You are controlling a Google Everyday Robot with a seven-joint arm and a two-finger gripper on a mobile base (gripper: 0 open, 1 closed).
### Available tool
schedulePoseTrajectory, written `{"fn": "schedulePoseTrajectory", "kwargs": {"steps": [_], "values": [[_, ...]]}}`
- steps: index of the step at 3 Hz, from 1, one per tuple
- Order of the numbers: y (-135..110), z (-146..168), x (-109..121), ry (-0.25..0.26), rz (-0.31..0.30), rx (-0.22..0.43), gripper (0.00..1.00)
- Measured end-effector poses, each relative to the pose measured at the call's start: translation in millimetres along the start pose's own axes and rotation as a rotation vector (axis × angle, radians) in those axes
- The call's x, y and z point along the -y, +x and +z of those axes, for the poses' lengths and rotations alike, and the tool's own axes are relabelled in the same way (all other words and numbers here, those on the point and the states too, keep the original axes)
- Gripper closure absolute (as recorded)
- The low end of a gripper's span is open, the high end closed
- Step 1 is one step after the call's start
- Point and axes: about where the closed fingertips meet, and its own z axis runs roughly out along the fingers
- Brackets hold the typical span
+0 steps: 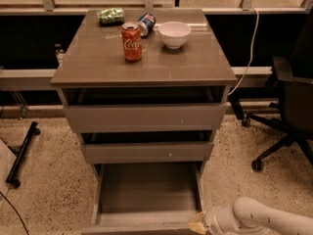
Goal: Close bottom drawer
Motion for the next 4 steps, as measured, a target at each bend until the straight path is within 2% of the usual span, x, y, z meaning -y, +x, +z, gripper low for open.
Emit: {"fn": "schedulePoseTrajectory", "kwargs": {"steps": [1,4], "values": [[10.3,10.5,4.5,-0.004,0.004,-0.041,1.0],[50.9,62.7,28.3,-0.045,0.064,-0.15,1.0]]}}
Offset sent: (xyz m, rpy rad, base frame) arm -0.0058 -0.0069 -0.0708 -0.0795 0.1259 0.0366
